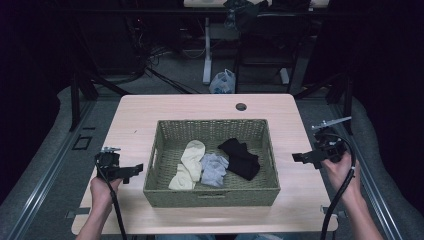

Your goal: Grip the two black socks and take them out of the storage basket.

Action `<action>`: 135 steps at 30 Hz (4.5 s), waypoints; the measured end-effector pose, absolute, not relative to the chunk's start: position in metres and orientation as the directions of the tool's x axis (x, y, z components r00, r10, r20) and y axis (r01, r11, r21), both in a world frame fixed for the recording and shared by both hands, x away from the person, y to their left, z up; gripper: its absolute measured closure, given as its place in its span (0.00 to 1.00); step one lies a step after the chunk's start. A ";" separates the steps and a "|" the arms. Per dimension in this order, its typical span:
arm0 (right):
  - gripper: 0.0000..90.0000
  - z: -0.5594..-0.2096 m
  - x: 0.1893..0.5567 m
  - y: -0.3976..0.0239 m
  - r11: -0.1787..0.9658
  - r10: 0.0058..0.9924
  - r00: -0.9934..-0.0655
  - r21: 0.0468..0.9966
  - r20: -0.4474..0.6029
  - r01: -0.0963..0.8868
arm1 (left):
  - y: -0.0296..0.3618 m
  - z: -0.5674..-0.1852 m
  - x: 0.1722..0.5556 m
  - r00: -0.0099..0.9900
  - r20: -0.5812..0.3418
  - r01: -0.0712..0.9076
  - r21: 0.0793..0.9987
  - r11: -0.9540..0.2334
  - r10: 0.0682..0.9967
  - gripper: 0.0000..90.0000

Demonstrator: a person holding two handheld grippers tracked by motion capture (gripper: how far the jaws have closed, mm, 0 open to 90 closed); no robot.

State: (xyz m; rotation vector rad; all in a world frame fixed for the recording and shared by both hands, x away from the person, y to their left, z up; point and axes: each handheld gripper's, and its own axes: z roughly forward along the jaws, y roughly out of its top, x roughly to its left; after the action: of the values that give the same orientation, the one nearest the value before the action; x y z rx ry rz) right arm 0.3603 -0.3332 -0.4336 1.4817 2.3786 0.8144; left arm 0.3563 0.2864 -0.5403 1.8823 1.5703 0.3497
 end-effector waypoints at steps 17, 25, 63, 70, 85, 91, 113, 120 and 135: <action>0.09 -0.386 0.387 -0.241 0.504 0.782 -0.623 0.560 0.028 0.658 | 0.286 -0.541 0.358 0.248 -0.209 0.779 0.624 -0.067 0.946 0.00; 0.12 -0.394 0.401 -0.203 0.559 0.752 -0.660 0.522 0.007 0.643 | 0.286 -0.542 0.358 0.247 -0.214 0.780 0.623 -0.063 0.945 0.00; 0.62 -0.500 0.448 -0.122 0.674 0.733 -0.677 0.214 -0.068 0.708 | 0.287 -0.541 0.357 0.252 -0.219 0.779 0.623 -0.063 0.943 0.00; 0.93 -0.510 0.452 -0.122 0.671 0.739 -0.670 0.171 -0.068 0.722 | 0.287 -0.541 0.357 0.252 -0.220 0.779 0.624 -0.062 0.943 0.00; 0.97 -0.449 0.439 -0.140 0.625 0.757 -0.653 0.303 -0.009 0.720 | 0.285 -0.542 0.359 0.252 -0.222 0.781 0.622 -0.063 0.942 0.00; 0.97 -0.419 0.436 -0.147 0.616 0.756 -0.655 0.348 -0.007 0.707 | 0.285 -0.543 0.359 0.251 -0.225 0.779 0.625 -0.058 0.941 0.00; 0.97 -0.364 0.437 -0.155 0.586 0.757 -0.653 0.424 0.016 0.690 | 0.283 -0.543 0.361 0.259 -0.224 0.784 0.617 -0.069 0.940 0.00; 0.97 -0.353 0.438 -0.156 0.584 0.756 -0.655 0.432 0.018 0.687 | 0.283 -0.543 0.361 0.267 -0.221 0.786 0.613 -0.079 0.938 0.00; 0.97 -0.332 0.438 -0.165 0.558 0.767 -0.641 0.464 0.028 0.688 | 0.282 -0.543 0.362 0.264 -0.218 0.783 0.617 -0.077 0.940 0.00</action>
State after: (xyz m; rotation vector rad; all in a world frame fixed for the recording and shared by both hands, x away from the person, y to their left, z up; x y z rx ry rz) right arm 0.4382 -0.1653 -0.3322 1.2322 2.6127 0.6615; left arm 0.3616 0.2823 -0.5431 1.8958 1.5572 0.3118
